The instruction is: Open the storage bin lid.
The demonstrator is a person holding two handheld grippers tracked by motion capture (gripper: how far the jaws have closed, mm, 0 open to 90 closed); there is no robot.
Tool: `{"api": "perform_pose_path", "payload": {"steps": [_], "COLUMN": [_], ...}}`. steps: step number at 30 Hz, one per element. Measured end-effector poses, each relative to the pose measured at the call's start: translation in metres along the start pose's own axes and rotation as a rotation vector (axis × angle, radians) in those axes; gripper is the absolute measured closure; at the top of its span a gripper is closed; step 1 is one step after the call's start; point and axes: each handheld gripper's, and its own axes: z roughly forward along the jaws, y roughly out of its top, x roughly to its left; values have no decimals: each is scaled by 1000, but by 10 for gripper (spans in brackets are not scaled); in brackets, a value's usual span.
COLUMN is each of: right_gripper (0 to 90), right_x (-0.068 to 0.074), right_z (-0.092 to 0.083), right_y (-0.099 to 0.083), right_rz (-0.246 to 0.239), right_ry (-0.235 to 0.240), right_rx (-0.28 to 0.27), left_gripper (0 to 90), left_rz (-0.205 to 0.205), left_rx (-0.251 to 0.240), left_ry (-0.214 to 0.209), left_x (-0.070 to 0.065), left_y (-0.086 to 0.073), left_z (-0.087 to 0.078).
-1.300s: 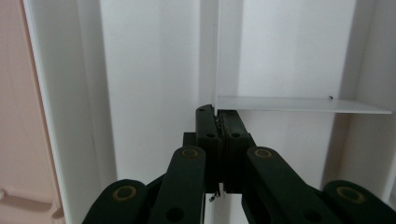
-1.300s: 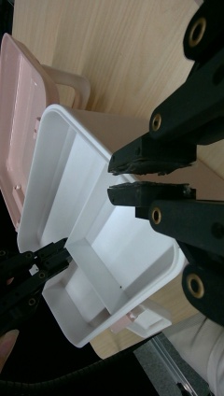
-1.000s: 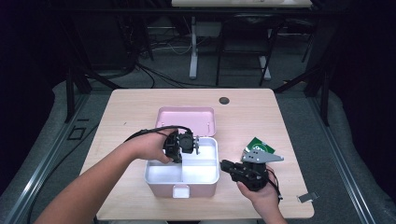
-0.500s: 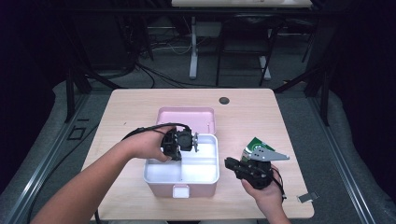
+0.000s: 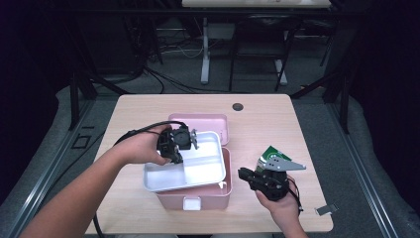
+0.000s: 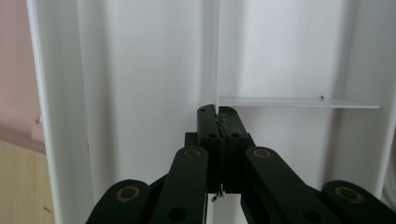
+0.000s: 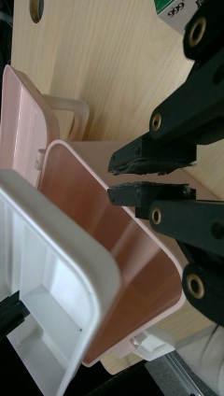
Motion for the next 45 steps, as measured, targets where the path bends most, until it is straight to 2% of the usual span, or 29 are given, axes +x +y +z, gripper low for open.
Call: {"api": "perform_pose_path", "payload": {"steps": [2, 3, 5, 6, 8, 9, 10, 13, 14, 17, 20, 21, 22, 23, 24, 27, 28, 33, 38, 39, 40, 43, 45], "right_gripper": [824, 823, 823, 823, 822, 822, 822, 822, 822, 821, 819, 818, 818, 816, 816, 816, 816, 814, 812, 812, 812, 810, 808], "right_x": [0, 0, 0, 0, 0, 0, 0, 0, 0, 0, -1, -1, -1, -1, -1, -1, -1, 0, 0, 0, 0, 0, 1], "right_z": [0, 1, 1, 1, 2, 2, 2, 2, 2, 3, 2, 2, 2, 2, 2, 3, 3, 4, 4, 4, 4, 4, 4], "right_y": [0, 0, -1, -1, -1, -1, -1, -1, -1, -2, -2, -2, -2, -2, -2, -2, -2, -2, -2, -2, -2, -2, -2], "right_rz": [2, 2, 1, 1, 3, 0, 0, 3, 4, 2, 3, 3, 3, 4, 4, 5, 5, 5, 6, 5, 5, 1, 1], "right_ry": [0, -3, -2, -2, 0, -3, -3, -13, -2, -11, -6, -6, -6, -7, -7, -5, -5, -14, -16, -16, -16, -8, -12], "right_rx": [8, 9, 13, 13, 9, 16, 16, 16, 14, 11, 14, 14, 14, 13, 13, 15, 15, 10, 11, 12, 12, 19, 18], "left_gripper": [896, 896, 896, 896, 896, 896, 896, 896, 896, 896, 896, 896, 896, 896, 896, 896, 896, 896, 896, 896, 896, 896, 896], "left_rz": [-88, -178, -291, -291, -390, -461, -461, -558, -583, -648, -696, -714, -714, -743, -743, -794, -794, -846, -863, -876, -876, -884, -887], "left_rx": [7, 12, -6, -6, -30, -51, -51, -70, -64, -64, -61, -52, -52, -49, -49, -48, -48, -44, -36, -37, -37, -18, -7], "left_ry": [-8, 8, 21, 21, 11, -6, -6, 7, 14, 23, 24, 34, 34, 32, 32, 35, 35, 40, 40, 32, 32, 34, 19], "left_x": [7, 11, 17, 17, 23, 28, 28, 35, 37, 43, 47, 50, 50, 52, 52, 56, 56, 57, 54, 53, 53, 51, 51], "left_y": [-10, -18, -28, -28, -40, -52, -52, -70, -75, -92, -108, -118, -118, -129, -129, -149, -149, -175, -186, -189, -189, -191, -191], "left_z": [-1, 1, 1, 1, -1, -3, -3, -5, -5, -7, -6, -5, -5, -4, -4, -2, -2, 4, 14, 21, 21, 36, 49]}}
